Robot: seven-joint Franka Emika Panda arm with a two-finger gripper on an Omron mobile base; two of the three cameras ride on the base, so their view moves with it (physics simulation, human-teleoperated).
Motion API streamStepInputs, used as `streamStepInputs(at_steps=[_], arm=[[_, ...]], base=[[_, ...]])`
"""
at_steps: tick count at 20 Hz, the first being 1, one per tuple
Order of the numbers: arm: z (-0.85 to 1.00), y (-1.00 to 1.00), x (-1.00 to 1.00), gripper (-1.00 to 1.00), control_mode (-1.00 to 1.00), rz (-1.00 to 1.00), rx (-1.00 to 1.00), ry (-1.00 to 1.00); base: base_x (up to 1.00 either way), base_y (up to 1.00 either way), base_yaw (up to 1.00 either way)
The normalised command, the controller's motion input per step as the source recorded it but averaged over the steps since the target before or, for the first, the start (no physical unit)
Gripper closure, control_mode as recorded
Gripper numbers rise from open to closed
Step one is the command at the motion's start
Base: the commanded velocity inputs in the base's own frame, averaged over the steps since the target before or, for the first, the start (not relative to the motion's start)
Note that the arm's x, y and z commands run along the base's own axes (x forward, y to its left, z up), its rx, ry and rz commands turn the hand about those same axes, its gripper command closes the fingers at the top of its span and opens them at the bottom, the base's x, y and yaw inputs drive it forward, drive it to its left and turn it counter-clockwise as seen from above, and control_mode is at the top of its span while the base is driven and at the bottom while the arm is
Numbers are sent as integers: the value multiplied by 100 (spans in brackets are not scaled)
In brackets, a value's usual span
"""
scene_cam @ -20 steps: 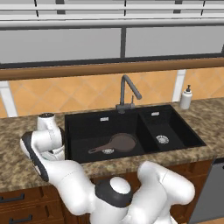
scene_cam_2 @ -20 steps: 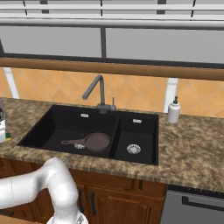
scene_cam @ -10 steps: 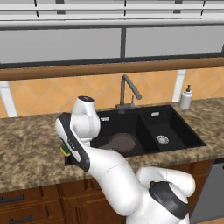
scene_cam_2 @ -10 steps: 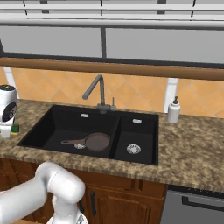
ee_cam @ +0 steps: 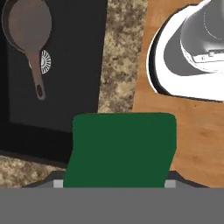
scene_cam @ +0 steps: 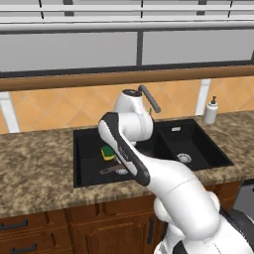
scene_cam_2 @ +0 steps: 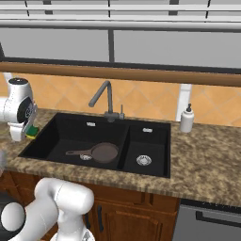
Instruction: Pick the pan and sponge and place them into the sink. Then turn on the water.
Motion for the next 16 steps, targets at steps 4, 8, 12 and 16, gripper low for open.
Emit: streamStepInputs(at_steps=[4, 8, 12, 16], arm=[[17, -94, 0, 100, -100, -26, -18, 20], [0, -66, 0, 100, -100, -21, -23, 26], [-25, -49, 9, 100, -100, -11, -20, 14], [-55, -25, 17, 100, -100, -4, -22, 0]], base=[[0, 0, 0], [0, 0, 0], [0, 0, 0], [0, 0, 0]])
